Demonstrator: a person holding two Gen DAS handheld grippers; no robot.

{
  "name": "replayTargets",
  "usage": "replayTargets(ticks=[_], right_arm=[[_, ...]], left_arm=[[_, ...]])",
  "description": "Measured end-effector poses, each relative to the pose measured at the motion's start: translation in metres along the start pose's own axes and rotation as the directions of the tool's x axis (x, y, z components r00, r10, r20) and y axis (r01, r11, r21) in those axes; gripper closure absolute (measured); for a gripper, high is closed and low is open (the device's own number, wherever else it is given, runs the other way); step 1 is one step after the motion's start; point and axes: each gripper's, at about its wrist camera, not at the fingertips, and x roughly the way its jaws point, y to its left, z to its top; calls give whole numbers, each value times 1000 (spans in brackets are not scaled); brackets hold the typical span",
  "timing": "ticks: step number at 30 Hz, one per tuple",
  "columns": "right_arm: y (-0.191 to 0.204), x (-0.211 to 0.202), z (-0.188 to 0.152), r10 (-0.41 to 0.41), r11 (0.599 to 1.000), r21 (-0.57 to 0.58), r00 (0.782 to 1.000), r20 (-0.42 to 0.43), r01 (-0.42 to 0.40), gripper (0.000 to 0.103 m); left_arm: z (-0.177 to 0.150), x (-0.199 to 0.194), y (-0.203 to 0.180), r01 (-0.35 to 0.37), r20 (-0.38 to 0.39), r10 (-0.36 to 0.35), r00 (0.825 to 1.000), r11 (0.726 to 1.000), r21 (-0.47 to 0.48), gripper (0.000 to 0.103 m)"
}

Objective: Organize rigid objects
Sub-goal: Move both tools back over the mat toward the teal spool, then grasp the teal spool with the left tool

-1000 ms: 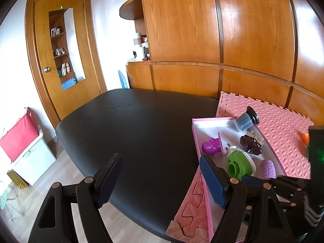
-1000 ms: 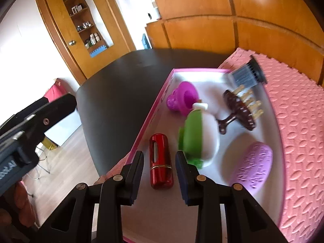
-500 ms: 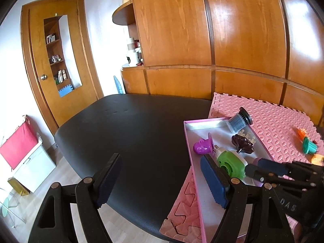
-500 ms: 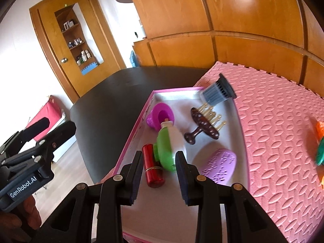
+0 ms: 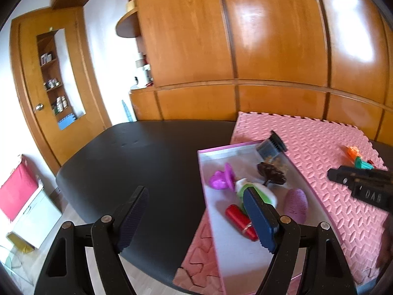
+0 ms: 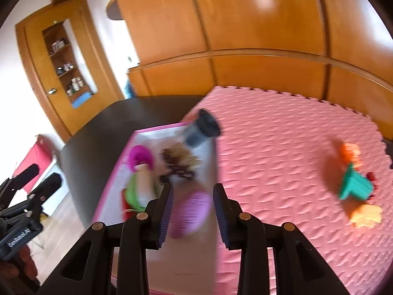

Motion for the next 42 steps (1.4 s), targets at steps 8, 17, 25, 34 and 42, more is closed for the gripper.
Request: replayTargets(ticks=[8,17,25,34,42], right_arm=[[-86,-30,5,-199,979,52,980,11,199,70],[-205,-58,-13,-472,864,188,881,-23,467,70],[-268,-66,-31,-515,753,409,849,-119,515,70],[-279,-75,-33,-479,727,496,868,-129,475,70],[-289,-78,-35,-454,698,553,878,-149,455,70]], left_arm=[[12,2,-41,96,5,-96,995,992,78,23],[25,6,-102,242,-35,-240,970,957,159,23],[33,26,-167,378,-143,-358,923,911,164,21],[36,43,-256,518,-232,-475,849,833,191,7],[41,71,-330,609,-309,-536,785,758,233,7]])
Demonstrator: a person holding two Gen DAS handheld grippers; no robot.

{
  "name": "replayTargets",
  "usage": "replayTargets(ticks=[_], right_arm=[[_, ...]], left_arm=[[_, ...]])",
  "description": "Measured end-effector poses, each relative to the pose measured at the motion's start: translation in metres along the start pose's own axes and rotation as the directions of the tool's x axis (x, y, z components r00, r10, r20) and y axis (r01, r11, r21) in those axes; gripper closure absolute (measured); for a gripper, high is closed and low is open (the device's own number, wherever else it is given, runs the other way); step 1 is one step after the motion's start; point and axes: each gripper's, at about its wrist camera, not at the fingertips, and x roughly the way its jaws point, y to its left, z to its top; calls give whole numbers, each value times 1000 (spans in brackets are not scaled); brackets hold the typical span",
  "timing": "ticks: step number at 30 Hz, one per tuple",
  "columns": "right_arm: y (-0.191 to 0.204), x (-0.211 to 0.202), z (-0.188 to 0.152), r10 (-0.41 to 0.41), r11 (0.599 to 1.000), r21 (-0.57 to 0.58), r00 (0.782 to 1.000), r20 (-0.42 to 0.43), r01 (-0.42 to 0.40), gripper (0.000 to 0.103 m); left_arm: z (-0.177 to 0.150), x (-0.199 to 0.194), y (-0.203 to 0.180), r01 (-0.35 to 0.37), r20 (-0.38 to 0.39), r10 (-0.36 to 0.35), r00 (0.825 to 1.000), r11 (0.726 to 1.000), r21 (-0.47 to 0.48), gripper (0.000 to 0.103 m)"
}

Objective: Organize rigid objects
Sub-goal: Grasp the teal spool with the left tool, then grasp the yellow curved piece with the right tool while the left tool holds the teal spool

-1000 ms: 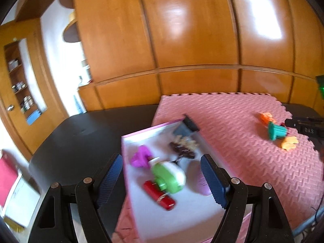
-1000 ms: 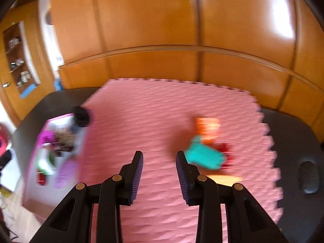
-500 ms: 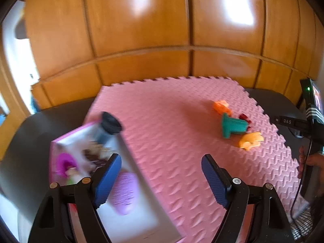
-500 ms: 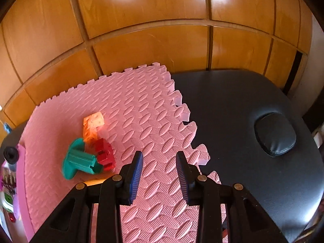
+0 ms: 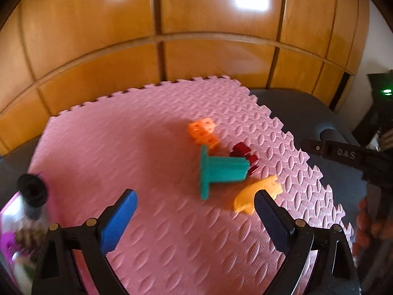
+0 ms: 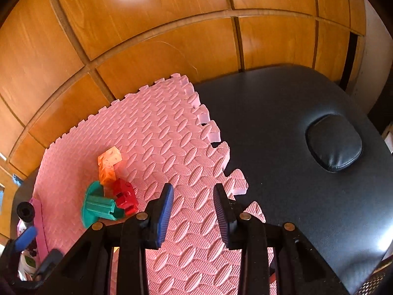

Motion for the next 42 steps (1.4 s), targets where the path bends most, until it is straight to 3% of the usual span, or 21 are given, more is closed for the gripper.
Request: replayTargets(ticks=[7,12,13,15,18,28,32,36,42], right_arm=[[1,4,0,17,1000,15,1000,-25,-16,70],[1,8,0,16,1000,11,999,-38,-16,70],[1,8,0,17,1000,11,999,-40,-17,70],[2,10,-1,13,1000,5,999,-44,-13,70],[3,14,-2,14,1000,-4,998,-56,-14,70],[12,18,-7,81,996,-29,993,-81,-83,70],[21,22,-10,186,981,-36,975,-124,-192,56],[42,26,-19,222,965,-107,961,-167,-241,30],[64,34,-33,188,948,-216,958,-216,-234,24]], left_arm=[[18,46,-12,36,-64,-34,997,998,42,7],[26,68,-11,67,-98,-65,993,998,16,7],[26,72,-9,80,-104,-79,991,997,4,11],[25,80,-6,140,-128,-142,982,990,-22,35],[22,76,-1,140,-110,-144,983,989,-45,44],[-3,40,26,105,-60,-112,992,989,-101,44],[-17,19,40,73,-44,-81,996,985,-159,44],[-28,1,46,49,-27,-55,998,983,-178,44],[-42,-28,44,32,23,-29,999,985,-168,44]])
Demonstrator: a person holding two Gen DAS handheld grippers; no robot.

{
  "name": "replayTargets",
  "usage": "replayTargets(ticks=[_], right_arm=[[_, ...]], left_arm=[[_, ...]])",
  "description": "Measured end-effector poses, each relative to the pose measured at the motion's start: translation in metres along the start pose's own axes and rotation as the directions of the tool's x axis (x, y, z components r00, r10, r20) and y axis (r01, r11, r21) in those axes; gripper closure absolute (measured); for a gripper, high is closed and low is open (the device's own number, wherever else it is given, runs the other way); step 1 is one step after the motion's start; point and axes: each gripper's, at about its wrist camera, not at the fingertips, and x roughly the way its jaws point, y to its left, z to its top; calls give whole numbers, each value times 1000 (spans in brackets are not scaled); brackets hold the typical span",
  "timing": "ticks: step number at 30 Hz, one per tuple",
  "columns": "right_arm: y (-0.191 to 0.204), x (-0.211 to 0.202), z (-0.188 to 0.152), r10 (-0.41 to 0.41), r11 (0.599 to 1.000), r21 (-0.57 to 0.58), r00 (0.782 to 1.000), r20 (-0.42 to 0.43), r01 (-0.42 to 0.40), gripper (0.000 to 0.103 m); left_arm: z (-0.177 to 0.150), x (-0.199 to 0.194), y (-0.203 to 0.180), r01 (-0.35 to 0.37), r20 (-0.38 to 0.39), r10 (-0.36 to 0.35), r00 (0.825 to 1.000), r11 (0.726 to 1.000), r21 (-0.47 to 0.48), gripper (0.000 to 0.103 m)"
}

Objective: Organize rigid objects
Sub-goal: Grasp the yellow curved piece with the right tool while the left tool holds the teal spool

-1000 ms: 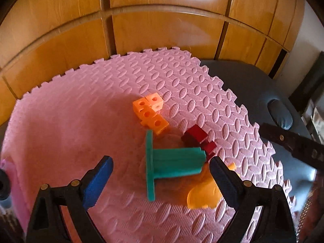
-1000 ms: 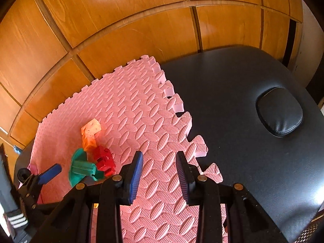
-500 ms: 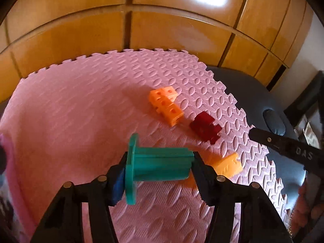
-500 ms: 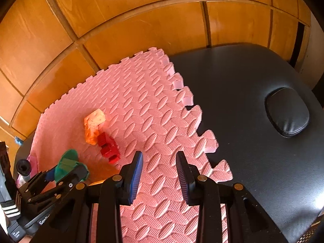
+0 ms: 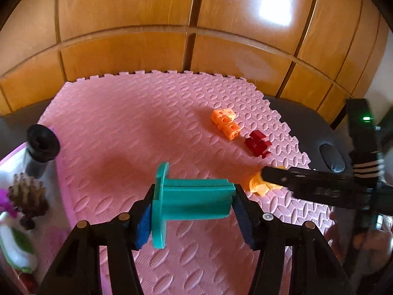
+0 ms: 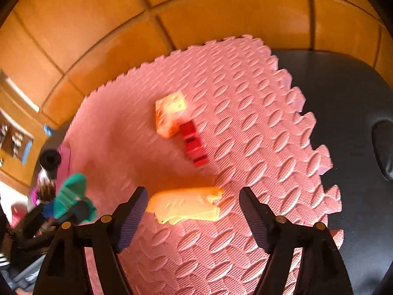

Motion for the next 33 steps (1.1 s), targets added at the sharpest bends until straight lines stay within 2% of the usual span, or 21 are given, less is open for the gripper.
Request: replayTargets(ticks=[7,11,13,14,18,22,25,28,33], right_arm=[[14,13,-5,-46,994,-99,999,-16,44,20],[21,18,-7,-99,983,-156,995,12,99,20],[25,19,-9,-117,975,-184,993,31,121,25],[28,20,-11,-148,965,-213,988,48,155,38],[31,21,-13,-170,953,-243,984,55,178,37],[29,21,-13,-160,954,-250,986,52,167,37],[30,21,-15,-160,952,-256,985,57,169,37],[31,18,-15,-160,951,-259,985,62,170,37],[32,17,-17,-160,948,-268,984,71,174,37]], left_arm=[[-10,-31,2,-3,59,3,998,1000,4,44],[-14,-44,3,-8,86,7,996,1000,8,44],[-16,-50,4,-7,95,6,995,1000,8,44],[-18,-55,6,-6,99,5,995,1000,7,44],[-27,-72,15,1,115,-1,993,1000,1,44],[-38,-98,39,-7,135,11,991,1000,-28,44],[-46,-115,67,-16,144,29,989,996,-89,44],[-58,-133,96,-50,144,73,987,987,-152,44],[-84,-151,125,-96,128,124,984,975,-203,44]])
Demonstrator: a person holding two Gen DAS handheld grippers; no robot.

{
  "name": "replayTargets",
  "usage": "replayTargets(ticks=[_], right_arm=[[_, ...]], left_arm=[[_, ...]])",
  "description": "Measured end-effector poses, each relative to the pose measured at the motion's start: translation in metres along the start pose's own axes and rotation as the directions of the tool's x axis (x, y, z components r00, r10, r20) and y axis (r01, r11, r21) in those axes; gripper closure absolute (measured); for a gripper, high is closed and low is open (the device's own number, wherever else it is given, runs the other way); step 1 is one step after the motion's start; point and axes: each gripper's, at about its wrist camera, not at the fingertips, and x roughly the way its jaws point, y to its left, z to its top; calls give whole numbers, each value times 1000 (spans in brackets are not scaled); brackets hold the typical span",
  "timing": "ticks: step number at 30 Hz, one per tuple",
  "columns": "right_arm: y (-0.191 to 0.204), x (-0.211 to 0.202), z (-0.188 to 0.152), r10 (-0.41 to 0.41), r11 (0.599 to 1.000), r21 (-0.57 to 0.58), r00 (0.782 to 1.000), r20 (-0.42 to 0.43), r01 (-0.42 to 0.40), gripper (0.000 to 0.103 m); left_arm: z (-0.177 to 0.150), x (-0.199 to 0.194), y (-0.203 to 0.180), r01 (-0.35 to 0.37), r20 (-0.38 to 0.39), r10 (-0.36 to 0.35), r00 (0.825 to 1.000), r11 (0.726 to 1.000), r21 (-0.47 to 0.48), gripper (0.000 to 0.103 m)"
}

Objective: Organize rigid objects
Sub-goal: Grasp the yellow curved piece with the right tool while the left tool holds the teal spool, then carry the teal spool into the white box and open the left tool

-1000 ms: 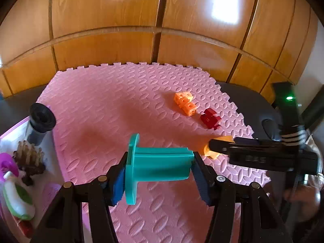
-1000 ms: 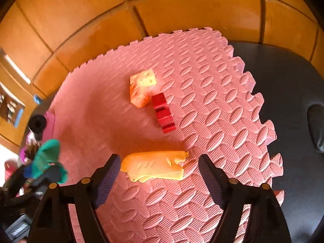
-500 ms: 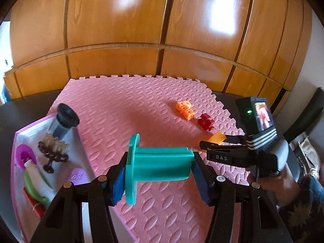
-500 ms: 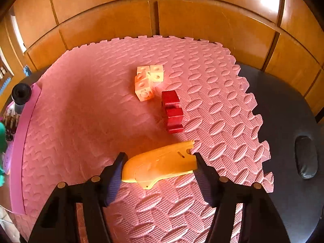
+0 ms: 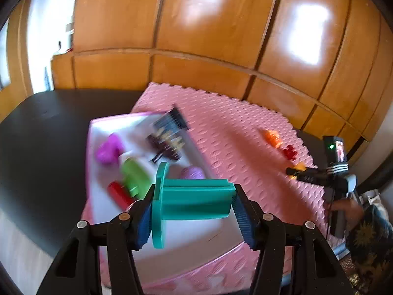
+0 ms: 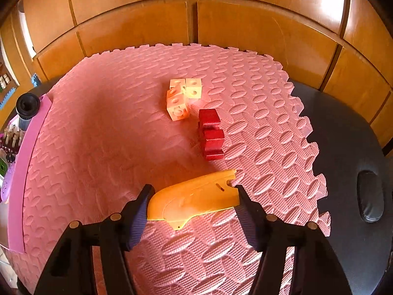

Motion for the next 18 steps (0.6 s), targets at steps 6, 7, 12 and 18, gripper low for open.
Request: replayTargets(ticks=[6,7,12,18], right_arm=[[1,-1,-1,-3,1000,-6,1000,10,3,37],[1,-1,-1,-4,1000,-6,1000,11,4,37],[1,-1,0,-6,1000,-6,1000,12,6,37],[1,-1,0,-6,1000,-7,1000,10,7,37]], left_arm=[[-20,6,-1,24,-54,-24,998,1000,1,44],[-23,10,-5,35,-66,-34,997,999,5,44],[-31,26,-25,73,-117,-68,991,997,34,44],[-34,53,-18,38,-184,-38,982,999,-5,44]])
